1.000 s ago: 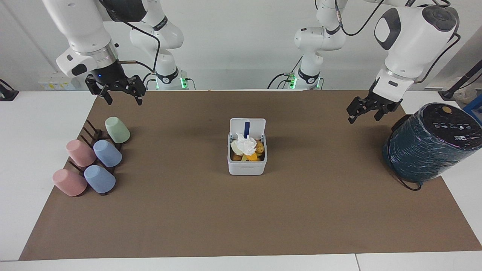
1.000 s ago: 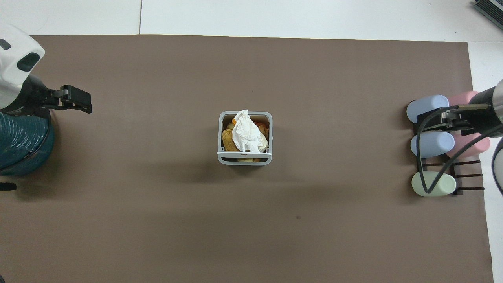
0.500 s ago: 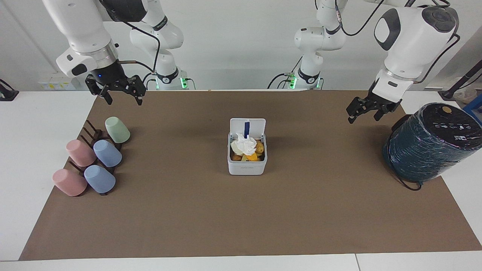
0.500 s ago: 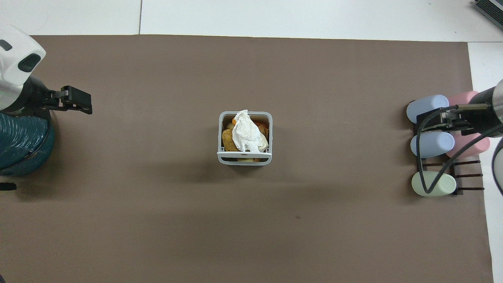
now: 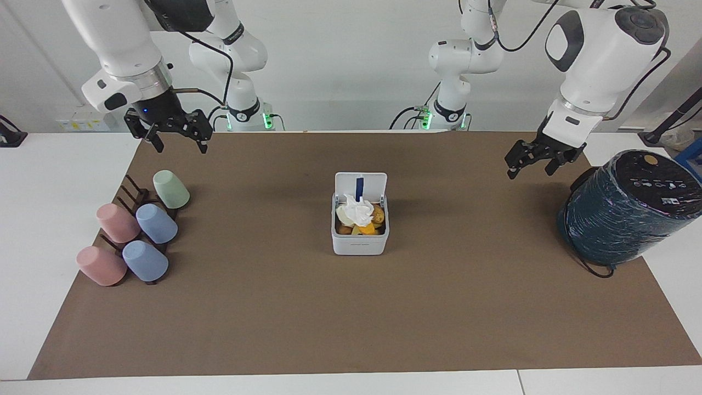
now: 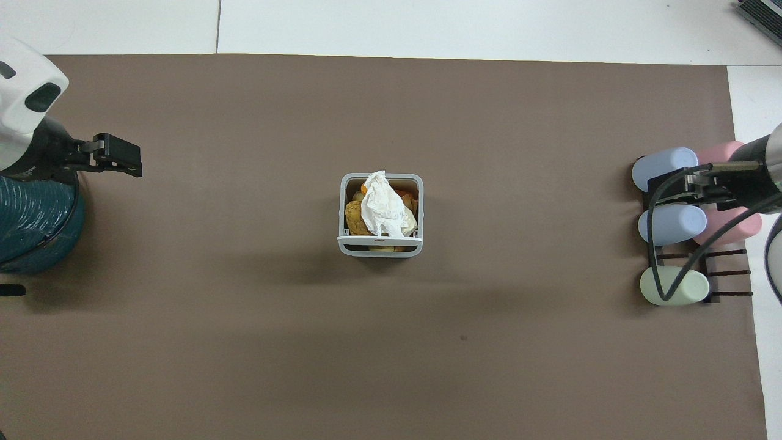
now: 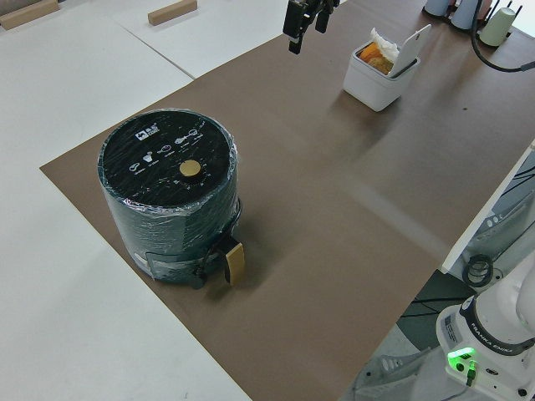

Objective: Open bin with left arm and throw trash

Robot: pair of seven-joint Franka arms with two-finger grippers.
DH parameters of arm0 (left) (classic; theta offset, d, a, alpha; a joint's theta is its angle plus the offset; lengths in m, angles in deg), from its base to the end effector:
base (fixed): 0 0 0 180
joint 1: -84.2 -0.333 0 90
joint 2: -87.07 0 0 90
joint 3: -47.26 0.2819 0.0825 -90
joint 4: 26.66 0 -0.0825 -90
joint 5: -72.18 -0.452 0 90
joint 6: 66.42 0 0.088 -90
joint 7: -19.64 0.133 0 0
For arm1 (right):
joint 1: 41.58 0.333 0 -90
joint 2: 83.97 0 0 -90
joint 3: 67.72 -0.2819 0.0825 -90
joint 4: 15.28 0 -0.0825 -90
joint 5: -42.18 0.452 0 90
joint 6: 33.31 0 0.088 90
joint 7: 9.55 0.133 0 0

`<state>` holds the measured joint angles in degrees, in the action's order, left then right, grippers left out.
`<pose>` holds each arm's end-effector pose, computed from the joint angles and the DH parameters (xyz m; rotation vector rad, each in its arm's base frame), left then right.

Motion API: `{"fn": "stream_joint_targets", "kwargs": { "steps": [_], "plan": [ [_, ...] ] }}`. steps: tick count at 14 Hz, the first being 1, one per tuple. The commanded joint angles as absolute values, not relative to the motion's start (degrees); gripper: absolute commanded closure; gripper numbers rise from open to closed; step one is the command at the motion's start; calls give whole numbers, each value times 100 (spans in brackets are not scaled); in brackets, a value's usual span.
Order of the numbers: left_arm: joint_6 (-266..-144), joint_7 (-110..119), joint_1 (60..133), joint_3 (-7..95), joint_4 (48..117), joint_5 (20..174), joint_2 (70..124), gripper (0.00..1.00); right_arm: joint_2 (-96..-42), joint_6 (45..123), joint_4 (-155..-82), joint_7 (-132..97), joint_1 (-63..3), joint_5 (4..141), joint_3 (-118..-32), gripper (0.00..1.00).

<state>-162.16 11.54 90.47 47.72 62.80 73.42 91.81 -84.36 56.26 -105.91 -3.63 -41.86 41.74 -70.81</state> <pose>0.6502 -0.0690 0.5257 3.1167 0.0652 0.0376 0.6187 0.0294 0.5620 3.1315 -0.0850 -0.0173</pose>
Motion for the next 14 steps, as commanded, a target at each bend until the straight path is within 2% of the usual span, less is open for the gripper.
{"fn": "stream_joint_targets", "kwargs": {
  "steps": [1, 14],
  "plan": [
    [-16319, 1575, 8991, 4744, 6457, 7218, 9006, 0, -8581, 5625, -10747, -542, -4219, 4297, -7071, 0],
    [-16284, 1876, 9009, 4735, 6475, 7227, 8988, 0, -8581, 5625, -10747, -542, -4219, 4297, -7071, 0]
  ]
}}
